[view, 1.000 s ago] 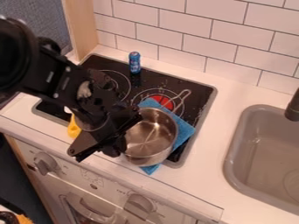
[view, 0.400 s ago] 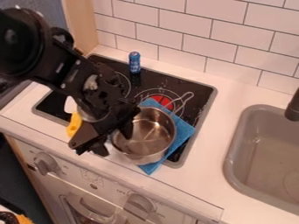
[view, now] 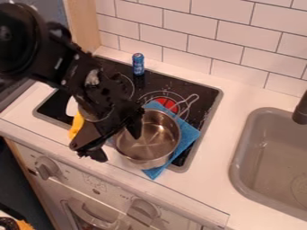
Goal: Put the silver pot on the blue cloth
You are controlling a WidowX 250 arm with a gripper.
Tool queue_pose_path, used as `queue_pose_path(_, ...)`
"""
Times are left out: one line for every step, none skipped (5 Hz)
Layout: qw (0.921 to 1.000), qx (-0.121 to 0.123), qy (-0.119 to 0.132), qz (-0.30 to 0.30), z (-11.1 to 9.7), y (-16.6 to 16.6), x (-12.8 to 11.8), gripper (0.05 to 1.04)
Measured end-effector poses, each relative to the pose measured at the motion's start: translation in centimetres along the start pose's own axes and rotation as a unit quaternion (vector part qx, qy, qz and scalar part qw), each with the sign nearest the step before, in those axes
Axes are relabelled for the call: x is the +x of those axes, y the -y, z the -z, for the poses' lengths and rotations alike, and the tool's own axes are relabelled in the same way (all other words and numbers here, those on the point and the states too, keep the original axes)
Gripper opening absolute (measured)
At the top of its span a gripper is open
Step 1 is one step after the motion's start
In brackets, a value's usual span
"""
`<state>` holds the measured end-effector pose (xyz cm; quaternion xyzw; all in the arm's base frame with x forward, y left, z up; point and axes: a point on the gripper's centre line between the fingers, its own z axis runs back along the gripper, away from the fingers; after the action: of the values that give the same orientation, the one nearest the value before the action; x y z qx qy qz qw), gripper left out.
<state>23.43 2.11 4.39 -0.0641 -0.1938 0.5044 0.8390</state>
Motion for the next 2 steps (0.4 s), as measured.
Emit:
queue_pose_path(1.0000,-0.004,-0.003,-0.002,-1.6,0.7,0.4,1.001)
queue_pose_path(1.0000,0.000,-0.007,0.004,-3.8,1.5,1.0,1.001)
